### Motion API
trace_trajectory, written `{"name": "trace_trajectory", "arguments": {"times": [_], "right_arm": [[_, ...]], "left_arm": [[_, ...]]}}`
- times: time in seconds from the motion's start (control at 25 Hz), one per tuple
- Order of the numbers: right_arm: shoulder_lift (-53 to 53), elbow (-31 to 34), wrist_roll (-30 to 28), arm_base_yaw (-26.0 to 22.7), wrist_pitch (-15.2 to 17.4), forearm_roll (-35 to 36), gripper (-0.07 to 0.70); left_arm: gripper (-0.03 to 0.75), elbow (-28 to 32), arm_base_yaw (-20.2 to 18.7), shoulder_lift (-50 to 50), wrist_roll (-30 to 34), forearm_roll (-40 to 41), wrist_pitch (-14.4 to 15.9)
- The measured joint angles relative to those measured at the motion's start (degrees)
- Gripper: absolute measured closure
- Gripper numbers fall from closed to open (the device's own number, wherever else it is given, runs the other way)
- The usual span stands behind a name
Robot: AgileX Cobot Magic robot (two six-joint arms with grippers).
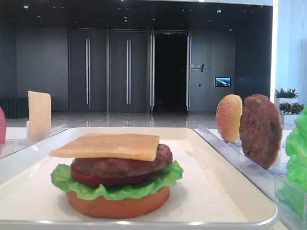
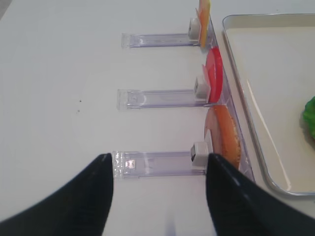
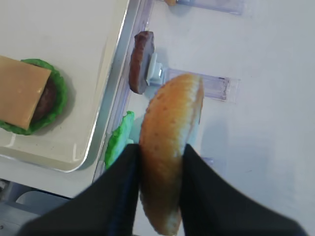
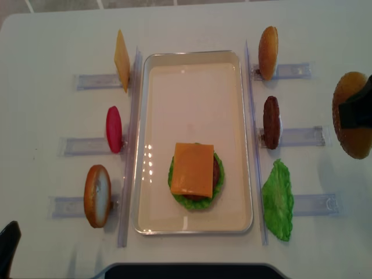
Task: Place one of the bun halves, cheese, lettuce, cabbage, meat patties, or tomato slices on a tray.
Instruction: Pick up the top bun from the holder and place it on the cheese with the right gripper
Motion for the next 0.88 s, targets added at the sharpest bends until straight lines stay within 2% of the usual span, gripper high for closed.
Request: {"name": "trace_trajectory", "arguments": {"times": [0.48,0.68,0.88], "right_arm": [[-3.79,3.64,-0.19,0.00,0.18,2.29,0.430],[-3.50,3.64,-1.68,0.00,-0.58,7.60,0.430],[-0.45,3.64,-5.76,0.00,-4.04,16.38,0.430]], "left_arm": [[0.262,0.00,0.00,0.00,-0.76,0.28,0.00],[0.262,0.00,0.00,0.00,-0.76,0.28,0.00],[0.262,0.00,0.00,0.00,-0.76,0.28,0.00]]}}
